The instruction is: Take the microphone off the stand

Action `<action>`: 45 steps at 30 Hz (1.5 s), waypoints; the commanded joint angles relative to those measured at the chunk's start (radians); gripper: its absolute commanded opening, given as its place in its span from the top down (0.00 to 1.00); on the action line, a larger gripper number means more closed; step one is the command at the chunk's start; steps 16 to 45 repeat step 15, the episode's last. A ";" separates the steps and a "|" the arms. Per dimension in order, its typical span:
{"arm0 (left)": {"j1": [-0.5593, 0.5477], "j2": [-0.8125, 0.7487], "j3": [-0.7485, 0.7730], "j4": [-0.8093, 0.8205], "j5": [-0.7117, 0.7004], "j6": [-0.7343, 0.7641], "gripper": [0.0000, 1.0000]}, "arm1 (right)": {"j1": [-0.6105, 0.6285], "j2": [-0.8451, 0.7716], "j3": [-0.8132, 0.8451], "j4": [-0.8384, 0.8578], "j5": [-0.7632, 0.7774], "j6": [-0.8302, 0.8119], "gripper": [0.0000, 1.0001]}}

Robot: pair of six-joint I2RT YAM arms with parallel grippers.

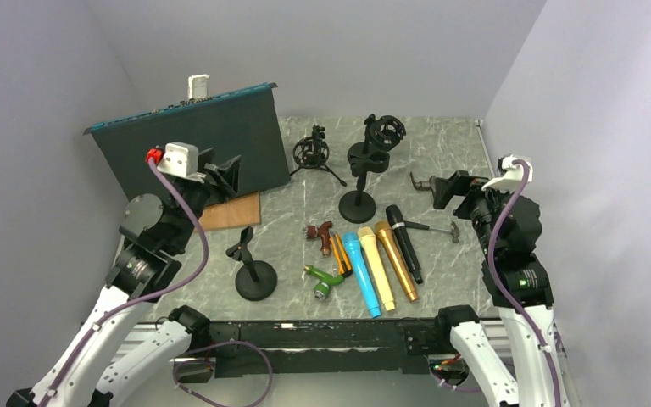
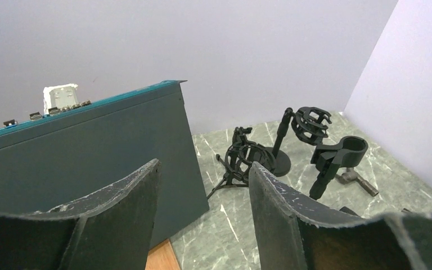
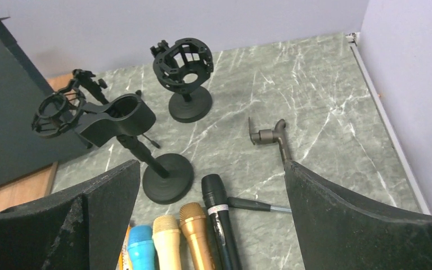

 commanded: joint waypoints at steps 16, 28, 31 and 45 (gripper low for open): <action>0.002 -0.105 0.092 -0.165 -0.040 -0.107 0.34 | 0.003 0.004 0.179 -0.067 0.172 -0.032 0.00; 0.002 -0.105 0.092 -0.165 -0.040 -0.107 0.34 | 0.003 0.004 0.179 -0.067 0.172 -0.032 0.00; 0.002 -0.105 0.092 -0.165 -0.040 -0.107 0.34 | 0.003 0.004 0.179 -0.067 0.172 -0.032 0.00; 0.002 -0.105 0.092 -0.165 -0.040 -0.107 0.34 | 0.003 0.004 0.179 -0.067 0.172 -0.032 0.00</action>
